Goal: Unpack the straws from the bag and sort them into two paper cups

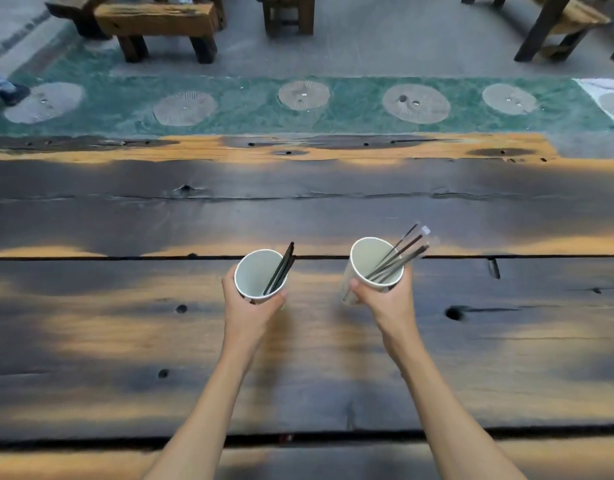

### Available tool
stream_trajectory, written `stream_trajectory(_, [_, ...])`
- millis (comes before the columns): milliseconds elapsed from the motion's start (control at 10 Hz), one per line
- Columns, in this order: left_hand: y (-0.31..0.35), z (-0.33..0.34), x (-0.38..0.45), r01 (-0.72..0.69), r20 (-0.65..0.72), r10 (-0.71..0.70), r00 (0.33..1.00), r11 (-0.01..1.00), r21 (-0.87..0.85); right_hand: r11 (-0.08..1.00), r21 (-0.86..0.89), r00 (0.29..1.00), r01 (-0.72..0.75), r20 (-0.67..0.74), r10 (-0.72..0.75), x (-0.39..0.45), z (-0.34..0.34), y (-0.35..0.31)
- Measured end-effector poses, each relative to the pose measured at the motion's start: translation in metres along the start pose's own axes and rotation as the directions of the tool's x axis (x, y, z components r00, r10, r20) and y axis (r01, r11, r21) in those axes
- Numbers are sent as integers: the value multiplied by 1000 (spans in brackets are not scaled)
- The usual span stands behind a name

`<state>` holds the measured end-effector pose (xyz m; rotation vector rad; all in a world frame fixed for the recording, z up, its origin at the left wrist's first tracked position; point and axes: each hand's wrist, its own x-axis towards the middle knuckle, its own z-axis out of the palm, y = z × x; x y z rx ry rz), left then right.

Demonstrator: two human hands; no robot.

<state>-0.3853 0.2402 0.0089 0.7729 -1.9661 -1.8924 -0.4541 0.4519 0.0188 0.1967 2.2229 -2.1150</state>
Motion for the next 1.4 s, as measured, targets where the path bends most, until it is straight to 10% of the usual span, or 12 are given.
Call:
stream_trajectory(600, [-22, 36, 160, 17, 49, -19, 999, 999, 33, 996, -90, 998, -4, 58, 9, 148, 60, 40])
stream_trajectory(1400, [-23, 13, 144, 19, 21, -23, 1000, 987, 162, 988, -117, 993, -102, 53, 109, 118, 46, 50])
